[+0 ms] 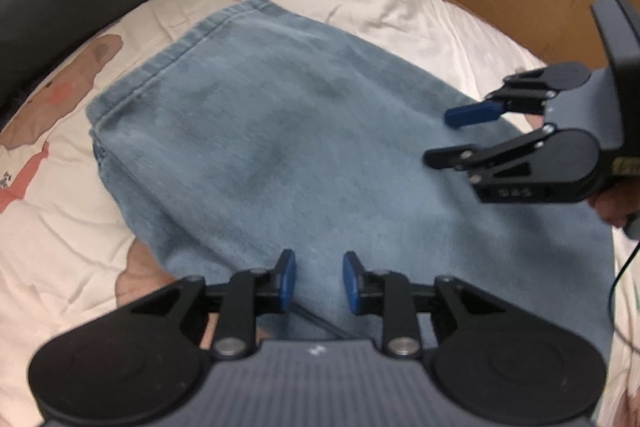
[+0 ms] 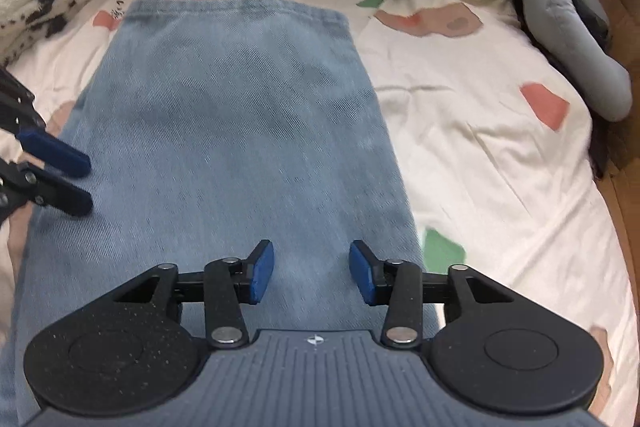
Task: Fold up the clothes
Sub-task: 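Smooth the folded jeans flat with both open grippers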
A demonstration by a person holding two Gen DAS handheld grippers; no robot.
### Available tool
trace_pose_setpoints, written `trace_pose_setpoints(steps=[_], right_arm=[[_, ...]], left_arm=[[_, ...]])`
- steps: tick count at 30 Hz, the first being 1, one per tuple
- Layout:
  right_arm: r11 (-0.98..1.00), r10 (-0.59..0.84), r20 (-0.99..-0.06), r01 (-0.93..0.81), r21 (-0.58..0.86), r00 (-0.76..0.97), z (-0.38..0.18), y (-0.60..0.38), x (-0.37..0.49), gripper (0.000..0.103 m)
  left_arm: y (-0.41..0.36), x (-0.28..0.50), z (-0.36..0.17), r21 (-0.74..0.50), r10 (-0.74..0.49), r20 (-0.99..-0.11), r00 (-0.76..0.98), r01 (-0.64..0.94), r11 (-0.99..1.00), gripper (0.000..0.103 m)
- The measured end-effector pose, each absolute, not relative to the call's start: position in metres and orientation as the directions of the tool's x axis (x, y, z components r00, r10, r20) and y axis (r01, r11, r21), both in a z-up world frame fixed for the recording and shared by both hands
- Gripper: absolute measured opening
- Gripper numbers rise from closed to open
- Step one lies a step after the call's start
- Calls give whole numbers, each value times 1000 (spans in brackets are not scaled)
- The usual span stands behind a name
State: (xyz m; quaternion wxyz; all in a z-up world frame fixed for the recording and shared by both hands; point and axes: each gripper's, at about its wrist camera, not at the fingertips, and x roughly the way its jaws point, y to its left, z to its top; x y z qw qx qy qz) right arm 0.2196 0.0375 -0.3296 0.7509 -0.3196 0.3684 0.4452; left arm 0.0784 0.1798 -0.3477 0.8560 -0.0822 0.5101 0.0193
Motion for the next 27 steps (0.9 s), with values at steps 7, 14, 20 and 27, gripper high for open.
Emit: trace_pose_setpoints(steps=[7,14,20,27], right_arm=[[388,404,-847,-903,-184,346,-331,-2,207,57],[422,352,-869,-888,-185,348,-327,-35,203,59],[458,323,-878,-870,-183,354,-329,-75,192,59],[525,298,-876,-831,-182,379,-329,-109,177,59]], left_arm=[[169,76,-341,-162,-101,-868,487,-84,983,39],[147,78,-342,-231,-200,-858,473,-8,973,38],[135,80,-355,-200,-196,-888,417,36,979,35],[126,81,-356,-148,-165,-905,393,74,986,35]])
